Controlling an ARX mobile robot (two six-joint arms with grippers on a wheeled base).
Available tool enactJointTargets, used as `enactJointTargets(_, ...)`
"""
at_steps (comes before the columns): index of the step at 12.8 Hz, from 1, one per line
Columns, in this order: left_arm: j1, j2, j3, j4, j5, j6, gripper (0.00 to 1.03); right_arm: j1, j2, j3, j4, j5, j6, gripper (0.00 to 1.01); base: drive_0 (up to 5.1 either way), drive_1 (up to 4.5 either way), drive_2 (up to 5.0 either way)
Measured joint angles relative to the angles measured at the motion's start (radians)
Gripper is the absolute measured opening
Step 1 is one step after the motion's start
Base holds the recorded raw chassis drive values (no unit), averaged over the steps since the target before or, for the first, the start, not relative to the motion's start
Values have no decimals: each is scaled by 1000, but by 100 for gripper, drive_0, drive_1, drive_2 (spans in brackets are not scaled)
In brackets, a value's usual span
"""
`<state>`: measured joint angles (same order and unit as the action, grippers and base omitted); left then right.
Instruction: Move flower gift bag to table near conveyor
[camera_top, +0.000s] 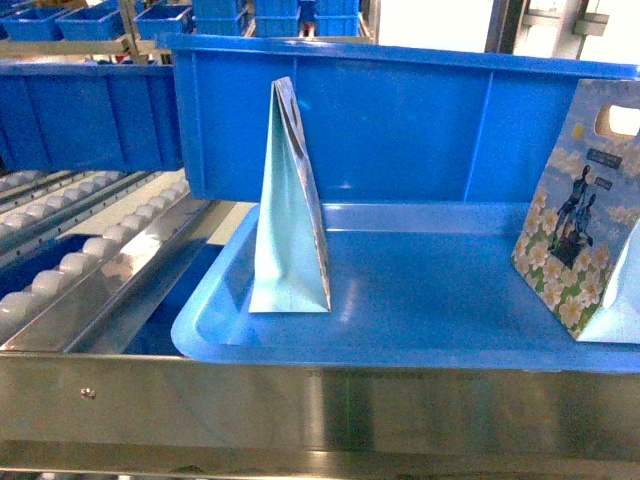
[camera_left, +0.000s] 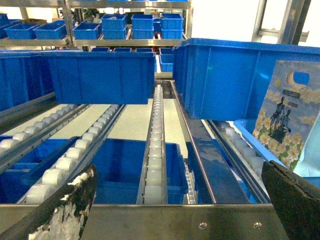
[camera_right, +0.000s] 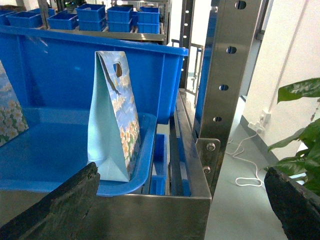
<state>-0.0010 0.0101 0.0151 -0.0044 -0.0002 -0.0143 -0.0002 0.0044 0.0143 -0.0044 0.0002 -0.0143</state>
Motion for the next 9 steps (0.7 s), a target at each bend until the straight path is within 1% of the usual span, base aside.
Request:
enactJointTargets(7, 0, 0, 0, 0, 0, 0, 98, 0, 0, 0, 0, 0, 0, 98, 0, 0, 0)
enactJointTargets(8, 14, 11, 0, 32, 21, 4, 98, 38, 29, 0, 58, 46, 6, 98, 0, 0, 0)
enactJointTargets(9, 79, 64, 0, 116, 102, 15, 98, 159, 137, 1, 169, 121, 2, 98, 0, 0, 0)
